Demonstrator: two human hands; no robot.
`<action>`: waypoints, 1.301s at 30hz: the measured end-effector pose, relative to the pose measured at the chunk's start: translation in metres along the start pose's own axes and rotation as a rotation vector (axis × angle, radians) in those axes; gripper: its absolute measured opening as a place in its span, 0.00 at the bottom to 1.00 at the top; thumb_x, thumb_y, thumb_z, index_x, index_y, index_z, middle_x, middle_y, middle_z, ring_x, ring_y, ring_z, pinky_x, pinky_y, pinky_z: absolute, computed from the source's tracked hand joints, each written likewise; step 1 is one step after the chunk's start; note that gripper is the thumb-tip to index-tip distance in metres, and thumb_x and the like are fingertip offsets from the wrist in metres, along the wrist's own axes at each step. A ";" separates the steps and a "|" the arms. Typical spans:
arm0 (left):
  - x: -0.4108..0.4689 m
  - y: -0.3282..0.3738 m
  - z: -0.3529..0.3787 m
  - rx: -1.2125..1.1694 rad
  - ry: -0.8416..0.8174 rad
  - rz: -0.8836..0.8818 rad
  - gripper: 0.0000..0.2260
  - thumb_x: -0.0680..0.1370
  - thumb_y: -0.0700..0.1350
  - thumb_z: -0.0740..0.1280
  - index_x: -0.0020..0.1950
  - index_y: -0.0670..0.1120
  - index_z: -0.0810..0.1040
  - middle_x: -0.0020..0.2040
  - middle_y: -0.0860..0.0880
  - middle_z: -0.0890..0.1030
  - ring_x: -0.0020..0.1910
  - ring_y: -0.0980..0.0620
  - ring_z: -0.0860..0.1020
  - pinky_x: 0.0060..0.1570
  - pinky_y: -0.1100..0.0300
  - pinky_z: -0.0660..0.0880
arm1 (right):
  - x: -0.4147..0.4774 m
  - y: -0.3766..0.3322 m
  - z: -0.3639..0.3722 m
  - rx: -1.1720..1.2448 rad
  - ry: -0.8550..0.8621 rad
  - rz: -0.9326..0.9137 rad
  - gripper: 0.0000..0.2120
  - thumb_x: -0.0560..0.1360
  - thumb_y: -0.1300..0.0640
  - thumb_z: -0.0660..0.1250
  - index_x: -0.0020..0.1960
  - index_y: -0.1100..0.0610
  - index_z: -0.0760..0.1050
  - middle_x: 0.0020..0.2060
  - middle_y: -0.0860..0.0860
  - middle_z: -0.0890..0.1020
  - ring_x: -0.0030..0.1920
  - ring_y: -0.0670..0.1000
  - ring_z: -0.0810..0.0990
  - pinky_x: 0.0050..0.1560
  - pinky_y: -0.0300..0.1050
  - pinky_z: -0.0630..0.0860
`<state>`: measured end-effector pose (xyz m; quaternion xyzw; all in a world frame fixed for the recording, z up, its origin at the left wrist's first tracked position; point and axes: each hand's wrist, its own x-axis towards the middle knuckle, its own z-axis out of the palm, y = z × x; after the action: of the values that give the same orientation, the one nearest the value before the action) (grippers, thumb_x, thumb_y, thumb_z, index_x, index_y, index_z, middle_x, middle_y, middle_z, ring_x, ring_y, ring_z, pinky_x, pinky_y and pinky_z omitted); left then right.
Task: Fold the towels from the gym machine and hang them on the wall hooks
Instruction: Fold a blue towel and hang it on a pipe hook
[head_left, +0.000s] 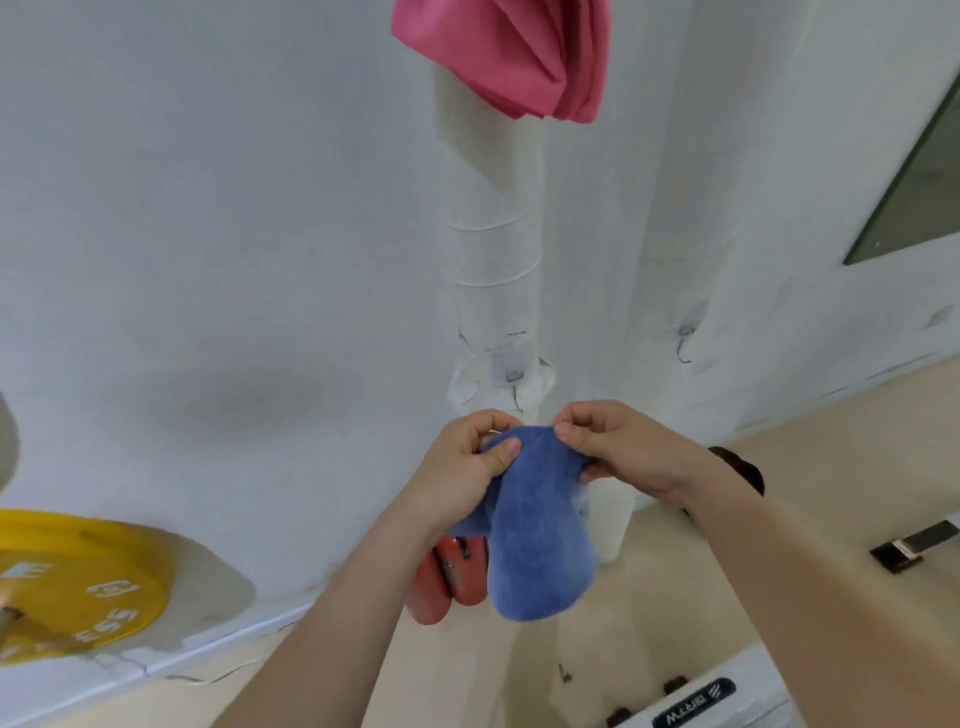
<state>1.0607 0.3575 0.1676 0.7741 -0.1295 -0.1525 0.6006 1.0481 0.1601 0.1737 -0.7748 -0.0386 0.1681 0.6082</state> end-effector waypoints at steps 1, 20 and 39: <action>0.012 -0.006 0.000 0.030 0.017 -0.009 0.07 0.78 0.38 0.65 0.45 0.47 0.80 0.39 0.51 0.82 0.37 0.59 0.78 0.40 0.68 0.74 | 0.012 0.008 -0.005 0.005 0.005 0.009 0.09 0.79 0.57 0.63 0.42 0.56 0.76 0.35 0.50 0.76 0.38 0.47 0.73 0.39 0.40 0.73; 0.150 -0.096 -0.015 0.912 0.053 0.178 0.20 0.64 0.41 0.65 0.55 0.49 0.81 0.50 0.47 0.79 0.45 0.46 0.78 0.43 0.60 0.71 | 0.178 0.084 -0.043 -0.386 0.387 -0.010 0.09 0.71 0.62 0.70 0.42 0.57 0.70 0.36 0.52 0.75 0.39 0.52 0.73 0.42 0.42 0.69; 0.154 -0.125 0.032 0.731 0.529 -0.053 0.07 0.75 0.45 0.67 0.52 0.53 0.81 0.50 0.52 0.76 0.50 0.53 0.70 0.49 0.55 0.66 | 0.171 0.113 -0.005 -0.262 0.493 0.040 0.17 0.70 0.51 0.73 0.55 0.50 0.72 0.44 0.45 0.75 0.43 0.46 0.76 0.44 0.36 0.71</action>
<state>1.1921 0.3009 0.0262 0.9508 0.0028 0.0909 0.2961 1.1943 0.1716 0.0302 -0.8650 0.1042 -0.0198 0.4904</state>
